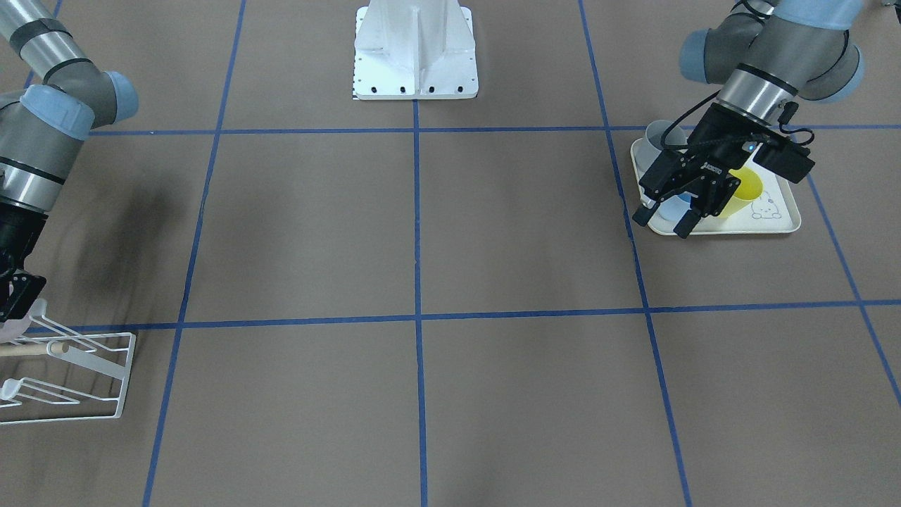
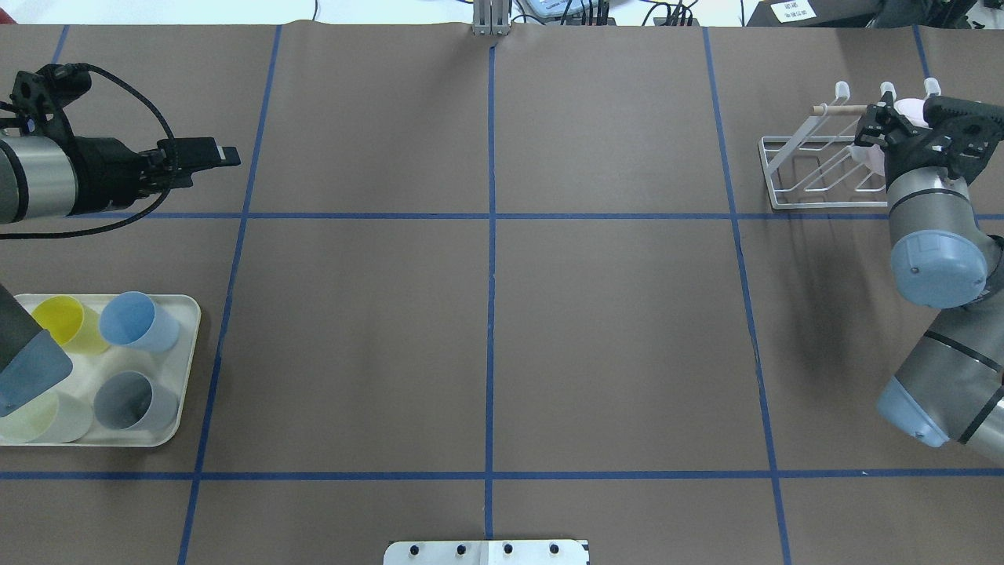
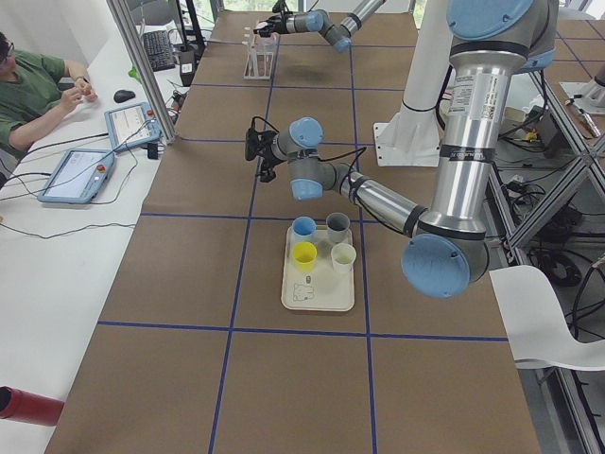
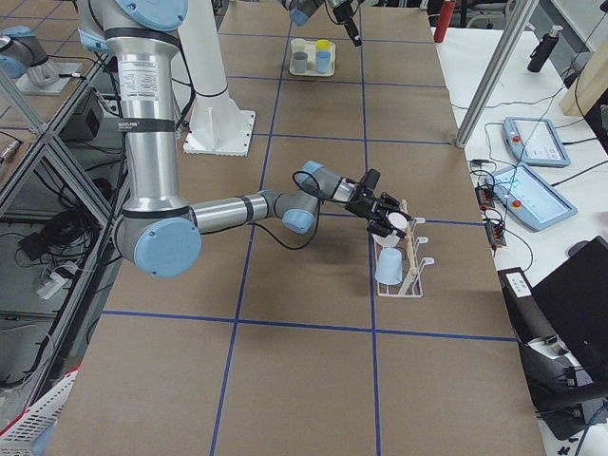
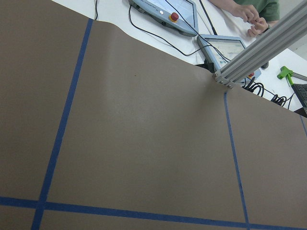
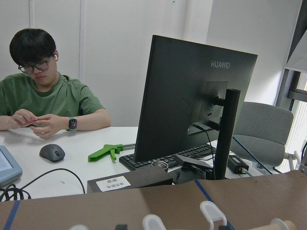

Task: Transfer IKEA cup to right arm and place on rack

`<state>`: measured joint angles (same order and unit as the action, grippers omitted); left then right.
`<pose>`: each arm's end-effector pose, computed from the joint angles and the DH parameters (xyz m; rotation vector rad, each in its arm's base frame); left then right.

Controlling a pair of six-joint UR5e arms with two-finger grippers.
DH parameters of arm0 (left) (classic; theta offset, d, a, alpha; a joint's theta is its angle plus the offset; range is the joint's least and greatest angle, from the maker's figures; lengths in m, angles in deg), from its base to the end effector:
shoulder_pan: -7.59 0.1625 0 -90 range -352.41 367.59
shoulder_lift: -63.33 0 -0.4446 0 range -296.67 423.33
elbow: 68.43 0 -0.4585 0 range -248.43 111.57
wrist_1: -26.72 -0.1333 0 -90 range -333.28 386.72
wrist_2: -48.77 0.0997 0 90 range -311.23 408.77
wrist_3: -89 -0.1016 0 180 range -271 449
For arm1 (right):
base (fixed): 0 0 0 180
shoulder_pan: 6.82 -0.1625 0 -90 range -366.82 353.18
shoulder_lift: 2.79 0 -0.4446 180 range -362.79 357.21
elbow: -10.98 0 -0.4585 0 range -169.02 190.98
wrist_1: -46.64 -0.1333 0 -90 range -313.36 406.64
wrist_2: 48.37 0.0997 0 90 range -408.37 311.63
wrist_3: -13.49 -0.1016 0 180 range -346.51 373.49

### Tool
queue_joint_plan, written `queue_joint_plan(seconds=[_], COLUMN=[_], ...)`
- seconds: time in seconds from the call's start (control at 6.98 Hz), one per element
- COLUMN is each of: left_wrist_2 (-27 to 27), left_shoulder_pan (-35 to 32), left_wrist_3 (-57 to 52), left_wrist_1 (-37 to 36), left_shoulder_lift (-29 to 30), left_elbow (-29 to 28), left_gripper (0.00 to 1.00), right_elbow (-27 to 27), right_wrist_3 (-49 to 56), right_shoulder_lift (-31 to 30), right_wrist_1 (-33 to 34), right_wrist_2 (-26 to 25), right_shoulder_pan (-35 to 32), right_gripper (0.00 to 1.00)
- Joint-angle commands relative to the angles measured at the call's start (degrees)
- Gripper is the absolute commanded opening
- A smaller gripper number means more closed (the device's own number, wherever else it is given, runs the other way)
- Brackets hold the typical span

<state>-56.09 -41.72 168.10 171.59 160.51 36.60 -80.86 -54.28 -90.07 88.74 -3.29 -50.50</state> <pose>0.3086 -0.5234 0.3551 0.4844 1.2746 -0.3900 -0.2894 -0.5599 0.5349 1.1003 -0.3374 0.6911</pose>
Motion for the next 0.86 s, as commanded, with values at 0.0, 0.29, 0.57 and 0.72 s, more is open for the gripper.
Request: queue_joint_plan(seconds=[0.0,0.29,0.57,0.72], left_wrist_2=[0.0,0.0,-0.09,-0.09], left_shoulder_pan=[0.0,0.0,0.0,0.0], left_wrist_3=[0.0,0.0,0.0,0.17], left_wrist_1=[0.06,0.06,-0.03,0.06], left_shoulder_lift=[0.03,0.03,0.21,0.3], left_elbow=[0.09,0.0,0.09,0.26], left_gripper=[1.0,1.0,1.0,1.0], right_elbow=[0.09,0.18,0.44,0.44], right_wrist_3=[-0.61,-0.52,-0.43,-0.43], right_shoulder_lift=[0.0,0.0,-0.35,-0.7], right_wrist_1=[0.0,0.0,0.0,0.0], right_wrist_2=[0.0,0.0,0.0,0.0], right_shoulder_pan=[0.43,0.7,0.61,0.61], right_gripper=[0.0,0.0,0.0,0.0])
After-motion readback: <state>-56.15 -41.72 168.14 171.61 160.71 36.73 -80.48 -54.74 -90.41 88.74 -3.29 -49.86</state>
